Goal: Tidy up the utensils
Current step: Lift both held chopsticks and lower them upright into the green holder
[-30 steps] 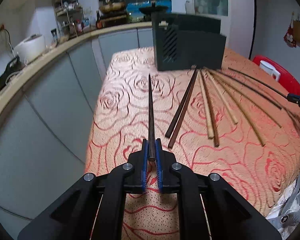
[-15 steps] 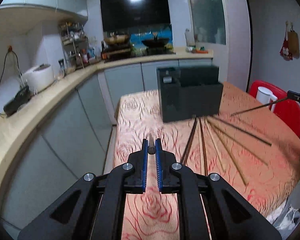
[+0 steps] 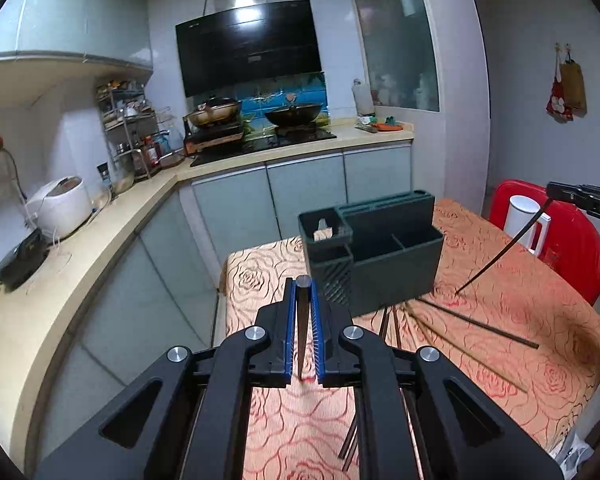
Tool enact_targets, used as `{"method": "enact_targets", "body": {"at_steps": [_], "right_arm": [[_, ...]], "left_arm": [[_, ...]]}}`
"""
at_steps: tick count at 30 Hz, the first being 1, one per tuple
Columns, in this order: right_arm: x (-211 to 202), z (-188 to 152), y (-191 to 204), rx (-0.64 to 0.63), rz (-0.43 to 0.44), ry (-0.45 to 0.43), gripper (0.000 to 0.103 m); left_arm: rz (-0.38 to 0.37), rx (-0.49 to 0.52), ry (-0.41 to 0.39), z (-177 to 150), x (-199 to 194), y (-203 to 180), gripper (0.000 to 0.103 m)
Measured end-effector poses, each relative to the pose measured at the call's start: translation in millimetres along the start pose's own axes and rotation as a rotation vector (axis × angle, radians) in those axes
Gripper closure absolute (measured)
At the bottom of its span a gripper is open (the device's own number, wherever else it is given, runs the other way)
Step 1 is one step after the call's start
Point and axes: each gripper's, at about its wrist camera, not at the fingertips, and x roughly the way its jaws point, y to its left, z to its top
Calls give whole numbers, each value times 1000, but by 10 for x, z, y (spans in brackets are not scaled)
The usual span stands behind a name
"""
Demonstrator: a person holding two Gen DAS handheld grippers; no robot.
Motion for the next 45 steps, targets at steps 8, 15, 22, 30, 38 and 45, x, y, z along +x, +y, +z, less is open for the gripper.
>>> {"method": "enact_targets", "body": {"at_steps": [8, 15, 22, 30, 38, 45], "right_arm": [[50, 423, 101, -4, 27, -13, 95], [-5, 823, 314, -49, 43, -47, 95], [26, 1245, 439, -86, 33, -121, 95], [284, 1563, 454, -78, 30, -167, 95], [695, 1588, 436, -63, 22, -189, 95], [1109, 1290, 382, -55, 26, -78, 95]], "left_arm": [[-39, 21, -10, 436, 20, -27, 96], [-103, 21, -52, 914, -89, -117, 96], [-151, 14, -91, 1347, -68, -244, 96], [-173, -6, -109, 1648, 160, -333, 96], [-168, -9, -69, 1620, 660, -432, 96], [-180, -28, 26, 1325, 1168, -454, 96]]}}
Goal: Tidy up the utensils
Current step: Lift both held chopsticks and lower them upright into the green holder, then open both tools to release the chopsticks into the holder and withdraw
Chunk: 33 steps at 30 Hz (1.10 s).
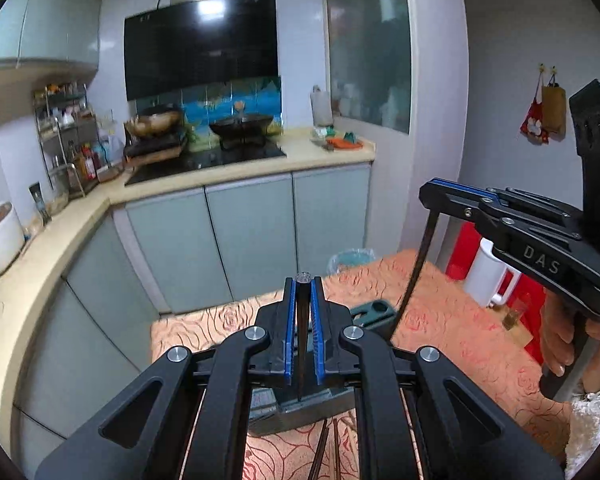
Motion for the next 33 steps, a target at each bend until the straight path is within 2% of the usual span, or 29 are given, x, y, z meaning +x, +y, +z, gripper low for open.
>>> {"method": "enact_targets", "body": {"at_steps": [5, 9, 10, 11, 12, 13, 15, 18, 21, 24, 28, 33], "right_arm": [[185, -160, -6, 6, -6, 59, 95], [268, -232, 20, 1, -9, 83, 95], [276, -242, 24, 2, -9, 85, 91], [289, -245, 30, 5, -5, 93, 89], [295, -240, 32, 7, -7, 94, 79], [292, -239, 33, 7, -15, 90, 66], [259, -238, 38, 4, -36, 70, 54], [215, -221, 30, 9, -47, 57, 46], [145, -203, 19, 14, -54, 45, 45], [20, -194, 15, 12, -67, 24, 38], [-200, -192, 12, 5, -82, -11, 34], [-500, -256, -18, -2, -89, -35, 33]], "left_arm": [[21, -12, 41, -142, 193, 60, 96], [37, -23, 39, -163, 209, 101, 95], [40, -29, 40, -164, 207, 115, 94], [40, -37, 42, -165, 199, 136, 86], [44, -43, 39, -167, 182, 153, 74], [53, -46, 30, -168, 155, 166, 67], [63, -47, 11, -167, 98, 166, 51], [65, -50, -10, -165, 8, 165, 38], [81, -55, -34, -171, -92, 180, 27], [95, -63, -56, -187, -195, 176, 20], [101, -61, -71, -282, -356, 161, 18], [109, -69, -82, -470, -538, 140, 16]]}}
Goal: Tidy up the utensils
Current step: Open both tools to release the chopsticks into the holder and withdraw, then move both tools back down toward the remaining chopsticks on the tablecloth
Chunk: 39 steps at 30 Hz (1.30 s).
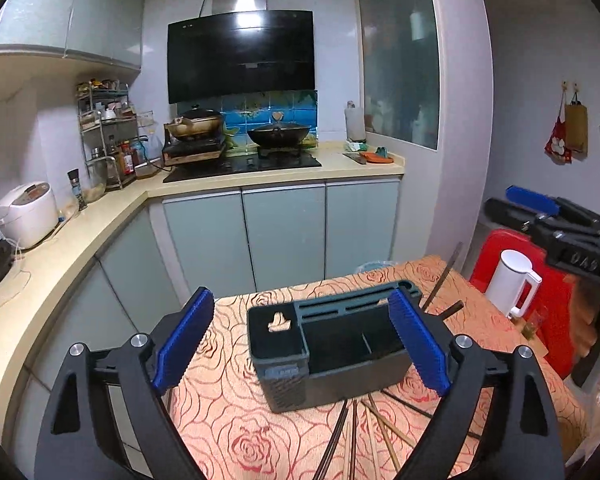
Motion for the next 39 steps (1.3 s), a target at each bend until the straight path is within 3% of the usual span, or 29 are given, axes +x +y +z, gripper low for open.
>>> {"method": "enact_targets", "body": {"at_steps": [9, 27, 39], "right_arm": [[-522, -461, -26, -9, -3, -9, 33], [-1025, -1606, -205, 48, -43, 98, 33], [-1121, -1808, -275, 117, -33, 116, 33]], "left_arm": [[35, -3, 7, -536, -370, 46, 16], [87, -64, 141, -1630, -617, 305, 16], [225, -10, 265, -2397, -428, 587, 16]]}}
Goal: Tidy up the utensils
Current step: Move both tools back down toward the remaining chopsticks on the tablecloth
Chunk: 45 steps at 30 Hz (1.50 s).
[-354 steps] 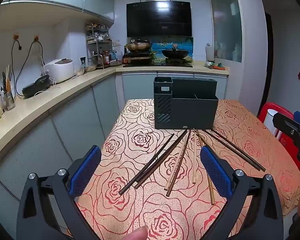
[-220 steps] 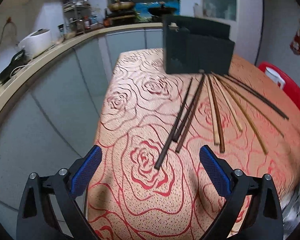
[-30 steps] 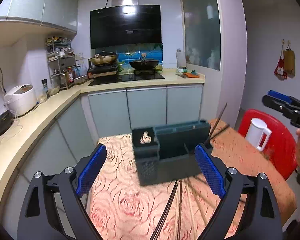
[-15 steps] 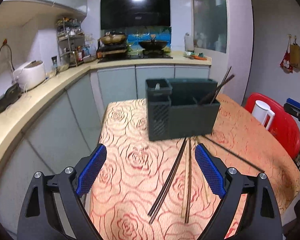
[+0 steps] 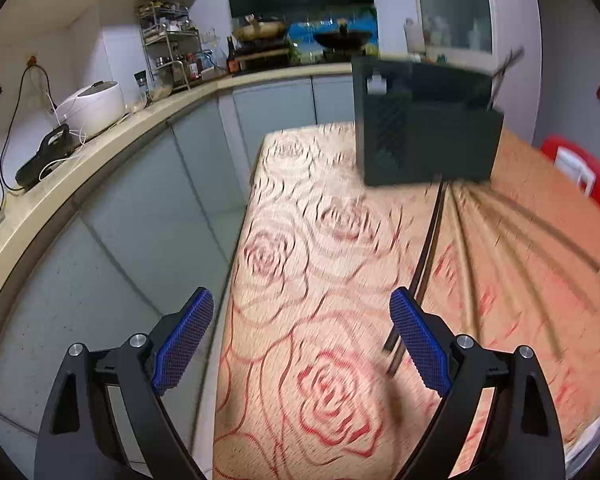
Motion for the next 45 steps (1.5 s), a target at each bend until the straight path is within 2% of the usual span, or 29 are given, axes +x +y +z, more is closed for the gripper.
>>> {"method": "enact_targets", "body": {"at_steps": [4, 9, 17, 23, 27, 30, 34, 38, 45], "right_arm": [[10, 20, 32, 4, 13, -7, 33], [17, 19, 69, 7, 30, -11, 33], [9, 14, 67, 14, 35, -16, 33], [-9, 14, 19, 34, 42, -18, 33], [-13, 2, 3, 37, 40, -15, 33], [-1, -16, -8, 44, 40, -8, 33], [13, -42, -28, 50, 36, 1, 33], [21, -83, -79, 54, 24, 12, 33], [68, -218, -244, 83, -11, 48, 33]], "left_arm": [[45, 68, 22, -177, 97, -66, 16], [63, 122, 25, -223, 149, -146, 16], [47, 146, 59, -250, 235, -171, 17], [39, 213, 70, -302, 238, -319, 29], [10, 202, 77, -302, 232, -329, 36], [-43, 200, 83, -307, 215, -377, 36], [-55, 244, 68, -309, 184, -523, 36], [-102, 250, 74, -262, 214, -615, 36], [-177, 227, 86, -169, 310, -698, 57]]}}
